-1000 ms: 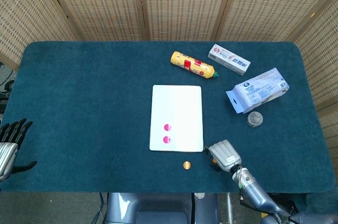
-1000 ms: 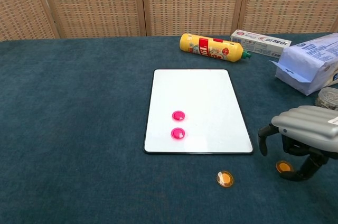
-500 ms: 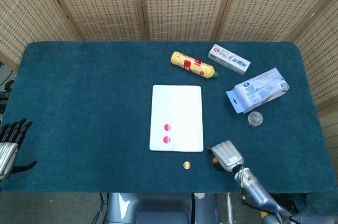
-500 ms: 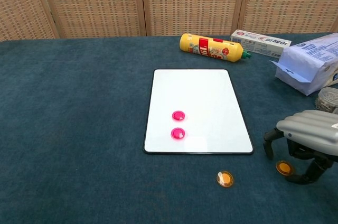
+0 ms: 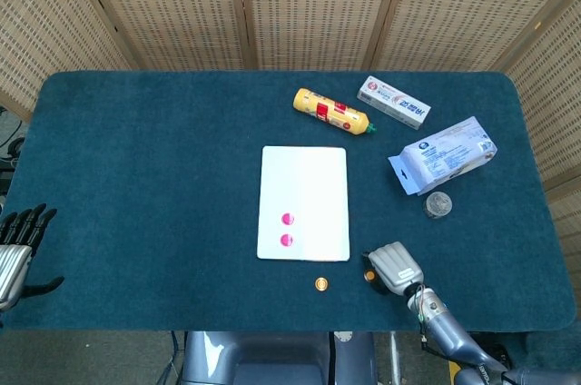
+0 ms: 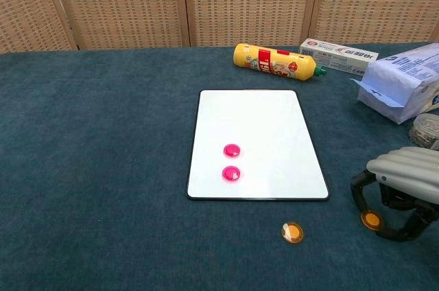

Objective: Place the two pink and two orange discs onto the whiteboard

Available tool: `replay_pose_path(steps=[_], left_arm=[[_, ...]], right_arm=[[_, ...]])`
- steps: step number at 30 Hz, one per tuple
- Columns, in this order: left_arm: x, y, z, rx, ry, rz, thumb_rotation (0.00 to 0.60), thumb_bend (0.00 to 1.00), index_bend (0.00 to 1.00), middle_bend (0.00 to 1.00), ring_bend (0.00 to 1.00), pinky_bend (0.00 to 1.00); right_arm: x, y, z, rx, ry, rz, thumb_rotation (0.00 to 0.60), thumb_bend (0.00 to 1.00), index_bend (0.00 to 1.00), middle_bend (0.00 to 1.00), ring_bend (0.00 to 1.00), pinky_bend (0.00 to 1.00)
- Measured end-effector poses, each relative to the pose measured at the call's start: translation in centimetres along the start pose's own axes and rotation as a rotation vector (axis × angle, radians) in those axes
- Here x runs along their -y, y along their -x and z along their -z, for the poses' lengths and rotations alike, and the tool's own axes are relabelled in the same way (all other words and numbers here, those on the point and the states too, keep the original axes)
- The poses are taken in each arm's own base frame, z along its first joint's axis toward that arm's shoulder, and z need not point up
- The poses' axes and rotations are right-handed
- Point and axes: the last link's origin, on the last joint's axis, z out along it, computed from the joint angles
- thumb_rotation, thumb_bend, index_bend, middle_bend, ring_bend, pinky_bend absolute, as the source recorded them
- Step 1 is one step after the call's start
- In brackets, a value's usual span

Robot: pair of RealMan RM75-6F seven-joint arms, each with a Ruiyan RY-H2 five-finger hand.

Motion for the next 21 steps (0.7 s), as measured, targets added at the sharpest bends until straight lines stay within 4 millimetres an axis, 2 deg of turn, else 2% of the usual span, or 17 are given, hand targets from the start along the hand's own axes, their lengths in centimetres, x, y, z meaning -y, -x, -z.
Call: replay_pose_path(steps=[8, 11, 16, 21], left_arm=[[0.0, 0.0, 0.0, 0.001, 0.0, 0.001, 0.6, 0.0, 0.0, 0.0, 0.0, 0.0], [0.0, 0.0, 0.0, 0.001, 0.0, 0.002, 0.6, 0.0, 0.0, 0.0, 0.0, 0.0], [0.0, 0.0, 0.0, 0.0, 0.001, 0.004, 0.6, 0.0, 0.0, 0.0, 0.0, 0.0], [0.1, -0.1, 0.0, -0.002, -0.001, 0.007, 0.6, 0.0, 0.0, 0.0, 0.0, 0.0]], right_arm=[[-0.2, 0.0, 0.1, -0.005, -0.003, -0.011, 0.6, 0.36, 0.56, 1.0, 0.94, 1.0], [-0.1, -0.7, 0.0, -0.021, -0.007, -0.021, 0.6, 0.36, 0.56, 1.0, 0.94, 1.0], [0.7, -3.3, -0.9, -0.075, -0.023, -0.029, 0.6, 0.36, 0.56, 1.0, 0.94, 1.0], [1.6, -6.4, -2.7, -0.115, -0.014, -0.03, 0.6, 0.37, 0.56, 1.0, 0.94, 1.0]])
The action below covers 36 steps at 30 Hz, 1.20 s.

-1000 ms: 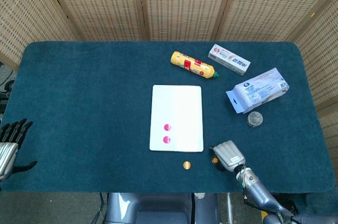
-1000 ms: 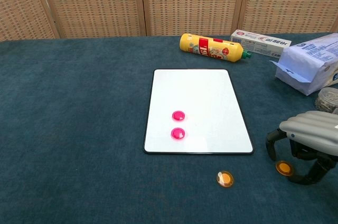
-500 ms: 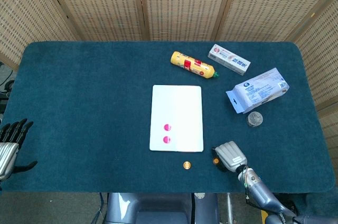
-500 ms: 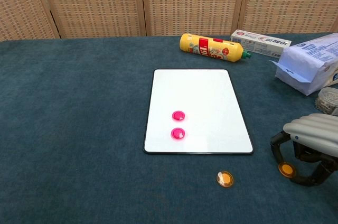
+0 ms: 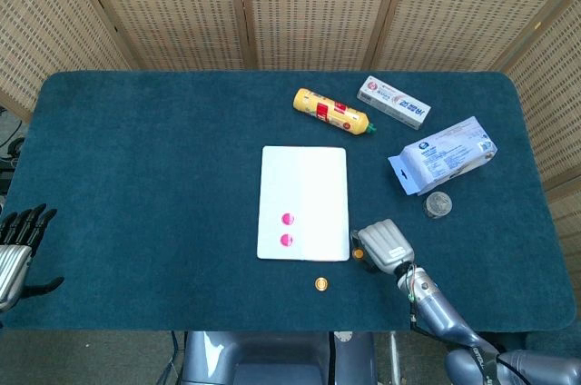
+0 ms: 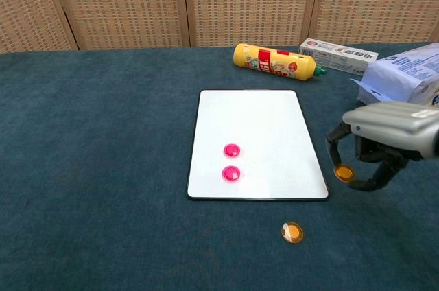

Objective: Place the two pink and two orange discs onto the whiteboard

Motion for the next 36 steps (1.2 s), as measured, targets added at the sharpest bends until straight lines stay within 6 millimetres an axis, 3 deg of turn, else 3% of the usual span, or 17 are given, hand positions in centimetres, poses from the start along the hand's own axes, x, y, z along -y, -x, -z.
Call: replay_pose_path(steps=[9, 16, 22, 27, 29, 36], left_arm=[[0.3, -0.1, -0.3, 0.002, -0.01, 0.009, 0.6, 0.0, 0.0, 0.0, 0.0, 0.0], [0.6, -0.2, -0.7, 0.016, -0.021, 0.019, 0.6, 0.0, 0.0, 0.0, 0.0, 0.0], [0.6, -0.2, -0.8, 0.018, -0.02, 0.02, 0.6, 0.0, 0.0, 0.0, 0.0, 0.0], [0.6, -0.2, -0.8, 0.017, -0.022, 0.019, 0.6, 0.0, 0.0, 0.0, 0.0, 0.0], [0.6, -0.2, -0.8, 0.017, -0.022, 0.019, 0.6, 0.0, 0.0, 0.0, 0.0, 0.0], [0.5, -0.2, -0.8, 0.016, -0.018, 0.02, 0.6, 0.0, 0.0, 0.0, 0.0, 0.0]], right_arm=[[2.9, -3.3, -5.3, 0.0, 0.063, -0.026, 0.6, 0.39, 0.56, 1.0, 0.94, 1.0], [4.9, -2.7, -8.4, 0.022, 0.106, 0.043, 0.6, 0.39, 0.56, 1.0, 0.94, 1.0], [4.8, -2.3, -9.0, 0.027, 0.124, 0.064, 0.6, 0.38, 0.54, 1.0, 0.94, 1.0], [4.7, -2.2, -8.8, 0.043, 0.129, 0.07, 0.6, 0.27, 0.31, 1.0, 0.94, 1.0], [4.8, -2.2, -8.7, 0.042, 0.128, 0.072, 0.6, 0.26, 0.28, 1.0, 0.94, 1.0], [4.9, -3.1, -7.5, 0.006, 0.097, 0.065, 0.6, 0.28, 0.27, 1.0, 0.94, 1.0]])
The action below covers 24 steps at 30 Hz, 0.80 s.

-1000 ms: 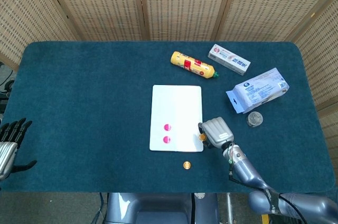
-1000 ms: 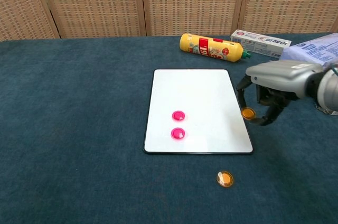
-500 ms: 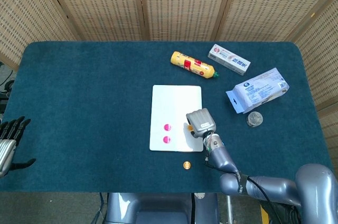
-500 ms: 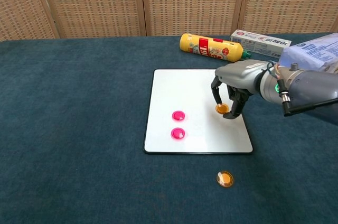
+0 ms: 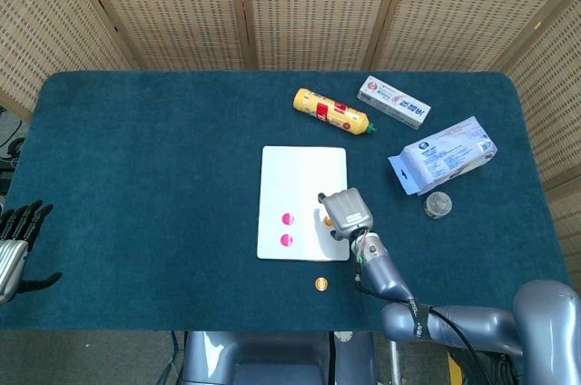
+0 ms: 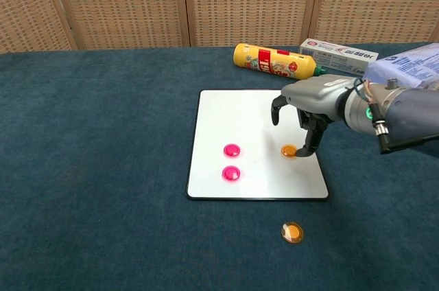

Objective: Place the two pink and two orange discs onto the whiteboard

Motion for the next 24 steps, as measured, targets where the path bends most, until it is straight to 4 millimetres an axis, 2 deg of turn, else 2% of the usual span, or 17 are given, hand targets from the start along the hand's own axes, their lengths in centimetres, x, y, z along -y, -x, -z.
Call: replay_pose_path(steps=[2, 8, 16, 18, 24], left_arm=[[0.0, 0.0, 0.1, -0.001, 0.003, 0.001, 0.6, 0.0, 0.0, 0.0, 0.0, 0.0], [-0.1, -0.1, 0.3, -0.007, 0.011, 0.003, 0.6, 0.0, 0.0, 0.0, 0.0, 0.0], [-0.3, -0.1, 0.7, -0.017, 0.022, -0.005, 0.6, 0.0, 0.0, 0.0, 0.0, 0.0], [-0.4, 0.0, 0.8, -0.016, 0.023, -0.007, 0.6, 0.0, 0.0, 0.0, 0.0, 0.0], [-0.3, 0.1, 0.6, -0.012, 0.017, -0.009, 0.6, 0.0, 0.0, 0.0, 0.0, 0.0]], right_arm=[[-0.1, -0.3, 0.6, -0.015, -0.013, -0.008, 0.6, 0.31, 0.28, 1.0, 0.94, 1.0], [-0.4, 0.1, 3.7, -0.016, -0.088, -0.044, 0.6, 0.31, 0.32, 1.0, 0.94, 1.0], [-0.6, 2.8, 8.1, 0.024, -0.201, -0.072, 0.6, 0.31, 0.35, 1.0, 0.94, 1.0], [-0.4, 3.5, 8.7, 0.04, -0.218, -0.083, 0.6, 0.31, 0.35, 1.0, 0.94, 1.0], [1.1, 4.5, 8.9, 0.067, -0.251, -0.099, 0.6, 0.34, 0.35, 1.0, 0.94, 1.0]])
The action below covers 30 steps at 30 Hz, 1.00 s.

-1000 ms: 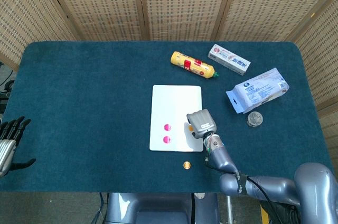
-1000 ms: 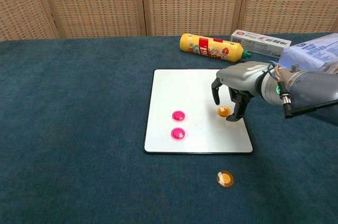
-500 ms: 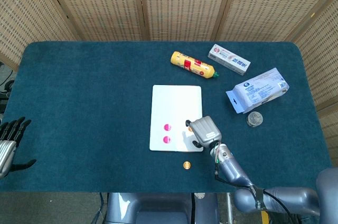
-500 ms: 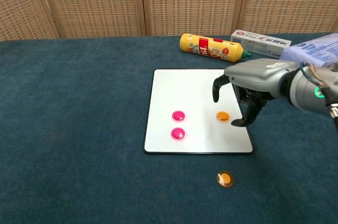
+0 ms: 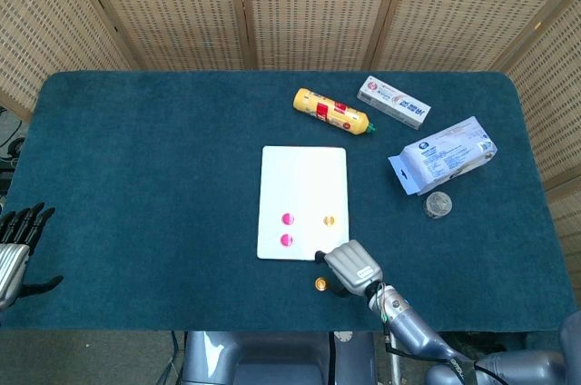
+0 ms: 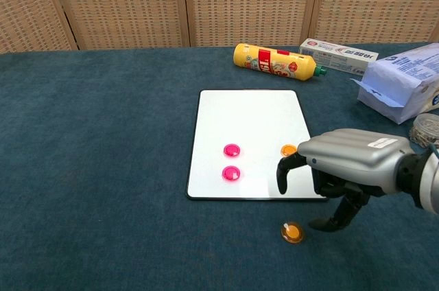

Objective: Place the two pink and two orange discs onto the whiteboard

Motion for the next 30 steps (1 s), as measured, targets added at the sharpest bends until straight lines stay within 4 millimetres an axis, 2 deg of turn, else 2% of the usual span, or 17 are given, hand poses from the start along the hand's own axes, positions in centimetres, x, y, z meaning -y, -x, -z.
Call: replay_pose_path(steps=[8, 30], left_arm=[[0.2, 0.0, -0.1, 0.002, -0.004, 0.002, 0.6, 0.0, 0.0, 0.0, 0.0, 0.0], [0.1, 0.0, -0.1, 0.003, -0.004, 0.0, 0.6, 0.0, 0.0, 0.0, 0.0, 0.0]], right_arm=[[0.9, 1.4, -0.8, 0.01, -0.01, 0.018, 0.6, 0.34, 0.37, 1.0, 0.94, 1.0], [1.0, 3.0, -0.6, 0.007, -0.023, 0.048, 0.6, 0.34, 0.38, 1.0, 0.94, 1.0]])
